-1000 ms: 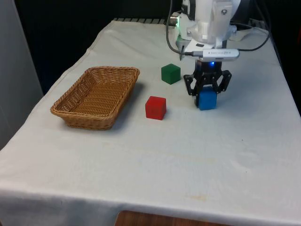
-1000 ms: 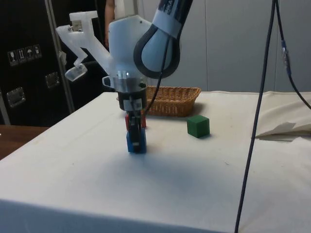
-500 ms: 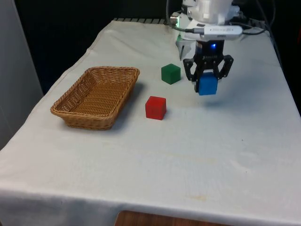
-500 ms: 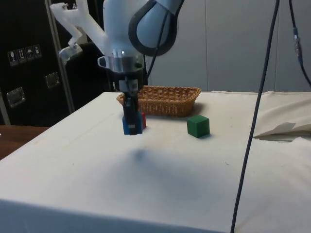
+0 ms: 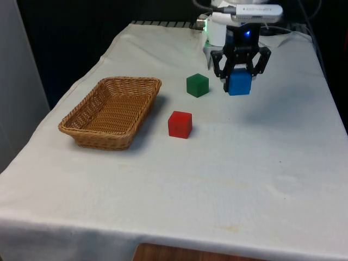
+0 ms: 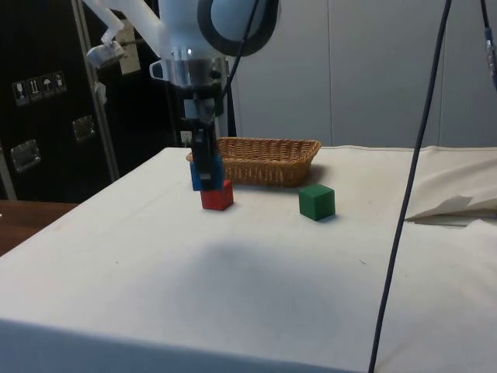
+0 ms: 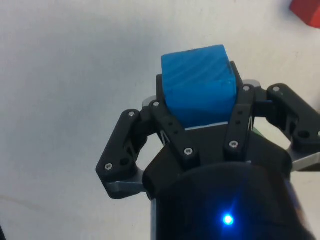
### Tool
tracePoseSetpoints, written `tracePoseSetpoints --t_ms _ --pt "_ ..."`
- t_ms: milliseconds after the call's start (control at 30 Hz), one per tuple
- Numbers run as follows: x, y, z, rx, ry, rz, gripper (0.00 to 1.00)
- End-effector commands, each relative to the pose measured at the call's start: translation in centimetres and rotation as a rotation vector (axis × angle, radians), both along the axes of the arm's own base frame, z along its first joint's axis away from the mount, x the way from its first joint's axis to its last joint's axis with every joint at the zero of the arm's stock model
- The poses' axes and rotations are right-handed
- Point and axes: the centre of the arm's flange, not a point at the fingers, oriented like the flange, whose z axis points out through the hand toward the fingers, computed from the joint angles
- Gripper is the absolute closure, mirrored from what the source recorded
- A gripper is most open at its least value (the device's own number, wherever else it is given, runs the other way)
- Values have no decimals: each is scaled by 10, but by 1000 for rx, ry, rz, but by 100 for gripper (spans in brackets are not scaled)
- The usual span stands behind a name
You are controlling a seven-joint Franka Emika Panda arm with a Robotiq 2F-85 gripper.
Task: Pick up the blue cube and place it into the basket.
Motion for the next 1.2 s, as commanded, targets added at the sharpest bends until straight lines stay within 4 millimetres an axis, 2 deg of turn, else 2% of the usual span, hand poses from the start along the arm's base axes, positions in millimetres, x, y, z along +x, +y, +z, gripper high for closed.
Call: tracePoseSetpoints --t_ms 0,33,267,333,433,567,1000,1167 --pt "1 -1 7 3 3 -1 100" --pt "1 -1 3 -1 -2 -1 100" --pt "5 -2 33 -3 2 -5 100" --pt "5 -2 33 -7 -4 -6 100" --pt "7 -3 45 -5 1 -10 100" --pt "9 -3 52 -7 -2 -10 100" --pt "10 -5 53 -11 -10 -9 100" --pt "18 -21 54 -9 -13 -12 100"
